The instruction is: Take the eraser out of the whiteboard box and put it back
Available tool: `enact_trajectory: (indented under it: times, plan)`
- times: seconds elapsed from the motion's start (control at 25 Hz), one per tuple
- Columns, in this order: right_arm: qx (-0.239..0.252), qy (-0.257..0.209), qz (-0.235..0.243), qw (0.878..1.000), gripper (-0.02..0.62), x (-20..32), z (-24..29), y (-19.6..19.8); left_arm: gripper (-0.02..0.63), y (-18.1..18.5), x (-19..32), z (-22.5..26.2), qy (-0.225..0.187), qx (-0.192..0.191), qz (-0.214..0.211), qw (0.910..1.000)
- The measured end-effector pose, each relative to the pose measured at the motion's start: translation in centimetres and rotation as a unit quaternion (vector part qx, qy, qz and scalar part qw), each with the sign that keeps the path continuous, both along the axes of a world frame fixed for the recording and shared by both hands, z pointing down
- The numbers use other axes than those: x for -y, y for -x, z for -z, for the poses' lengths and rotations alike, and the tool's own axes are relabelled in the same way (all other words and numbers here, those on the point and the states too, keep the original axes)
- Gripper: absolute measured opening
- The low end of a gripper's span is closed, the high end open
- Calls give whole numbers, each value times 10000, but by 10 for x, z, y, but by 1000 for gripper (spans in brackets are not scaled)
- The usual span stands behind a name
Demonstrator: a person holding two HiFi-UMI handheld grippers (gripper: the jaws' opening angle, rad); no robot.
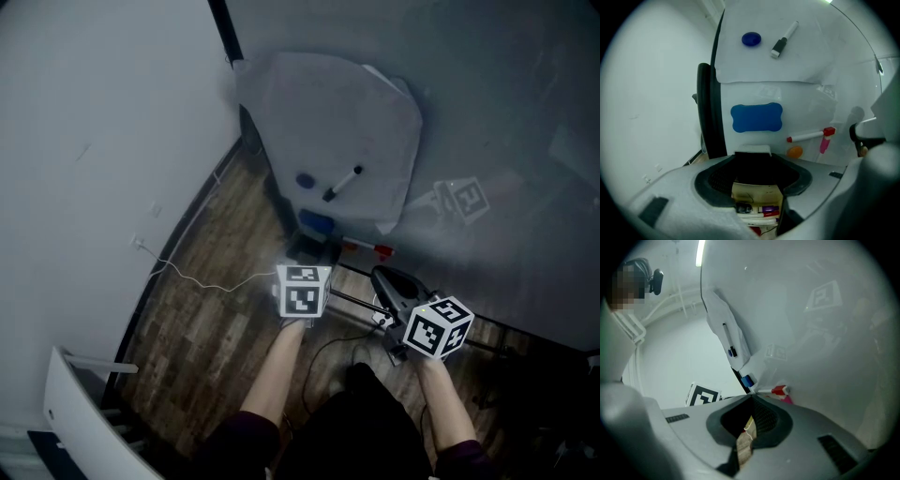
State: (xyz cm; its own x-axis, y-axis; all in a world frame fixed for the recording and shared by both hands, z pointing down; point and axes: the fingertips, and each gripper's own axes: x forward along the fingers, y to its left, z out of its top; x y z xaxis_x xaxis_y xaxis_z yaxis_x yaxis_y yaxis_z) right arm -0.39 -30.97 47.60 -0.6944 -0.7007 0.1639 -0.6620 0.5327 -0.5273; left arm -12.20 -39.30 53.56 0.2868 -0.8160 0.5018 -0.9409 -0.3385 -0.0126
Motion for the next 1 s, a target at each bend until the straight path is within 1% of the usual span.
enact_trajectory:
  times: [0.04,0.12,0.16,0.28,0.44,0.68,1.0]
  plan:
    - [-2,-4,2,10000,3,0,0,0,215,-1,0,-1,21,34,-18,10000]
    - [-6,-3,-7,10000,3,1,0,-2,250,-1,1,-3,87,139,-60,9998]
    - [-7,0,-18,10000,3,2,0,-4,258,0,2,-5,117,166,-64,9998]
    - [-6,16,-62,10000,3,2,-1,-7,258,6,6,-6,165,116,14,9998]
    - [-9,48,-111,9999,3,2,-4,-10,247,13,7,-6,124,10,138,9998]
    - [-1,36,-115,9999,3,2,-3,-9,230,13,5,-4,68,-71,156,9998]
    - [47,-8,-79,10000,3,1,3,-7,221,14,-6,23,-252,-197,175,9993]
